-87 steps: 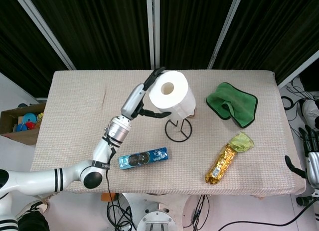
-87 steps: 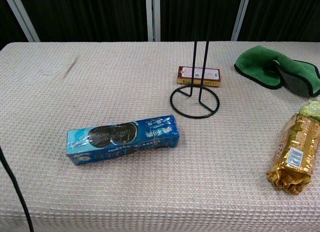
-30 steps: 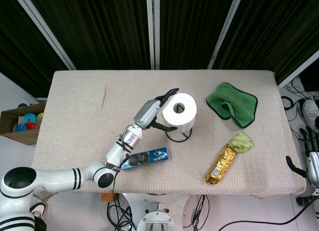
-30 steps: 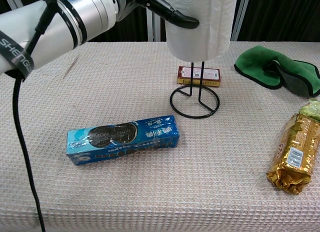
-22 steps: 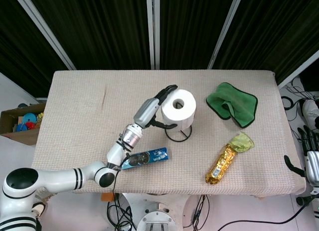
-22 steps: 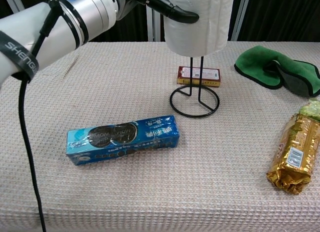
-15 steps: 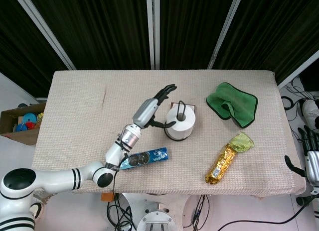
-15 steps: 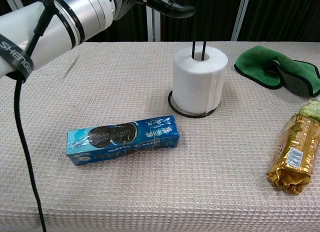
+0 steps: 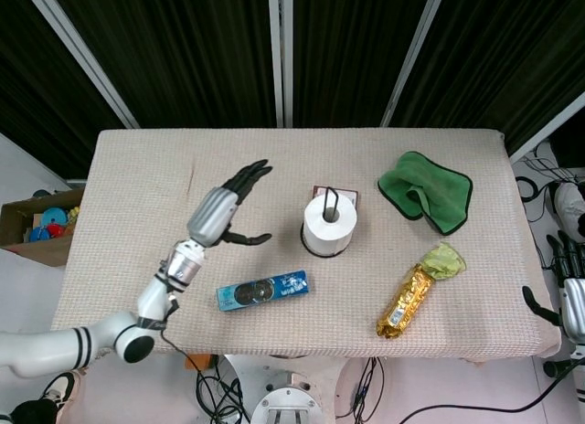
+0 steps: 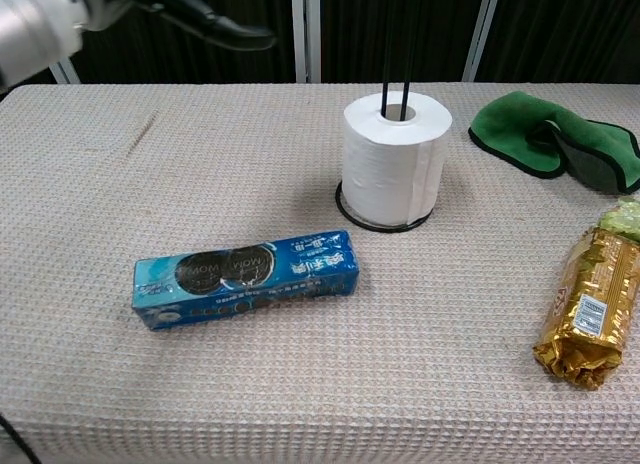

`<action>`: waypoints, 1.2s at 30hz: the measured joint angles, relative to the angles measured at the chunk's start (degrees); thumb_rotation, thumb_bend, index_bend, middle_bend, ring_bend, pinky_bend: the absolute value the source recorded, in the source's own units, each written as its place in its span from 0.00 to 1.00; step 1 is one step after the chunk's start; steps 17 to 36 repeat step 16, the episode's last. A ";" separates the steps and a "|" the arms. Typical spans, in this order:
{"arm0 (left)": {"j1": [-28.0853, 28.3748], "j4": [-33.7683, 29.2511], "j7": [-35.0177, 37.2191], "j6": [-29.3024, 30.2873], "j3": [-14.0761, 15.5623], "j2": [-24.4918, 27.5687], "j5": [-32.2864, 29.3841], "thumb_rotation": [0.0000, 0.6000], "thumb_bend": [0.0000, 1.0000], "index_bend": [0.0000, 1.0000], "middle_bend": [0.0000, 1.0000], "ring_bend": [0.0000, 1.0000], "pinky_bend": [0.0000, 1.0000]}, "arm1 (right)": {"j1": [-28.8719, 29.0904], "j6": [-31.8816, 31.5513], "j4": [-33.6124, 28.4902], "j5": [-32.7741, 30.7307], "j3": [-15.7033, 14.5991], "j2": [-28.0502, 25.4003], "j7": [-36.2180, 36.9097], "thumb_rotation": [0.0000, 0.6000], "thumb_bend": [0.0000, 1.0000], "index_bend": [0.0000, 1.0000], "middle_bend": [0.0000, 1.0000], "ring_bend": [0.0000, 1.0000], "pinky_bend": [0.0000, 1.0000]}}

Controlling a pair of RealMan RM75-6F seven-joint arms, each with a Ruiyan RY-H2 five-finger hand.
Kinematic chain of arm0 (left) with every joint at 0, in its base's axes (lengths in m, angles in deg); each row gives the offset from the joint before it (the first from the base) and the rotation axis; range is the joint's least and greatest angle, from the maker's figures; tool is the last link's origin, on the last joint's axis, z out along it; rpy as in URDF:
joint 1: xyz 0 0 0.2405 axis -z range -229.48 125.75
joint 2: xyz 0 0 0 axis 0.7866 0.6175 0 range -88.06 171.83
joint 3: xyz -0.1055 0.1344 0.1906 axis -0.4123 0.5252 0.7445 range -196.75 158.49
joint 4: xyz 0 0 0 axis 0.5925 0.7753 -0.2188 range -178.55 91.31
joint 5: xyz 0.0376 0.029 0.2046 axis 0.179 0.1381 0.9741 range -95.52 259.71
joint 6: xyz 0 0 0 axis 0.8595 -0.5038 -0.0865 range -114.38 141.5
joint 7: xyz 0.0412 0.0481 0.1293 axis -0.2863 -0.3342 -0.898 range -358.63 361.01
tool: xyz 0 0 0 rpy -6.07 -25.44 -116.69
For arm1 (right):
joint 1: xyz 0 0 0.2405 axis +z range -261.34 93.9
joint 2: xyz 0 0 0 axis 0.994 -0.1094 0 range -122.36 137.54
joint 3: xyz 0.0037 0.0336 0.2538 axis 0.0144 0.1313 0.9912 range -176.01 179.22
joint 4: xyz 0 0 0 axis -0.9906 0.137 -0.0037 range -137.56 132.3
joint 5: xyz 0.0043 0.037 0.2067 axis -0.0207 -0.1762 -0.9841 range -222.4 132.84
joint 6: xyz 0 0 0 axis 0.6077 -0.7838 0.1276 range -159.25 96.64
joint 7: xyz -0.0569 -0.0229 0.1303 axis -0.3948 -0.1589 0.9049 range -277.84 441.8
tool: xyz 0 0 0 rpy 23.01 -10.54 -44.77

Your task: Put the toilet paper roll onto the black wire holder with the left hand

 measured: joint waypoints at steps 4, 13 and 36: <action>-7.70 -1.64 -9.39 6.71 7.89 7.36 5.37 0.56 0.16 0.10 0.05 0.04 0.20 | 0.00 -0.31 0.05 0.97 -0.41 -0.16 -1.15 1.00 0.19 0.00 0.00 0.00 0.00; -27.36 -4.06 -23.80 20.53 20.86 18.34 8.23 0.35 0.15 0.08 0.07 0.04 0.20 | 0.38 1.20 -3.29 0.98 -1.30 -0.33 -9.59 1.00 0.18 0.00 0.00 0.00 0.00; -30.68 -1.76 -22.93 24.25 21.92 18.20 9.66 0.35 0.15 0.07 0.07 0.04 0.20 | 0.62 1.43 -4.40 0.91 -1.30 -0.28 -11.20 1.00 0.18 0.00 0.00 0.00 0.00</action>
